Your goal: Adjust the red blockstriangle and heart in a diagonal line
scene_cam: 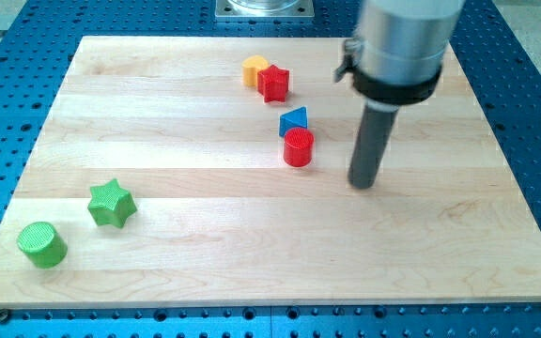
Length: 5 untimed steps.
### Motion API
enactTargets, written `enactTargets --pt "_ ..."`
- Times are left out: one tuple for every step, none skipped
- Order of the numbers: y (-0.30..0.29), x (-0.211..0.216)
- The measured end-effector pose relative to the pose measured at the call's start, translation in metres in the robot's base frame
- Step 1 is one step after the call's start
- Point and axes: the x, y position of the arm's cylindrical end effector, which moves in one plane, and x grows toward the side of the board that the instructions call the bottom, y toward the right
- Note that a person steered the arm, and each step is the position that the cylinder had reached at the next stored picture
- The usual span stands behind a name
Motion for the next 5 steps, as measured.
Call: enactTargets --pt "-0.004 -0.022" --pt "-0.087 -0.015" --pt "-0.183 0.021" --pt "-0.132 0.012" --pt "-0.106 -0.025"
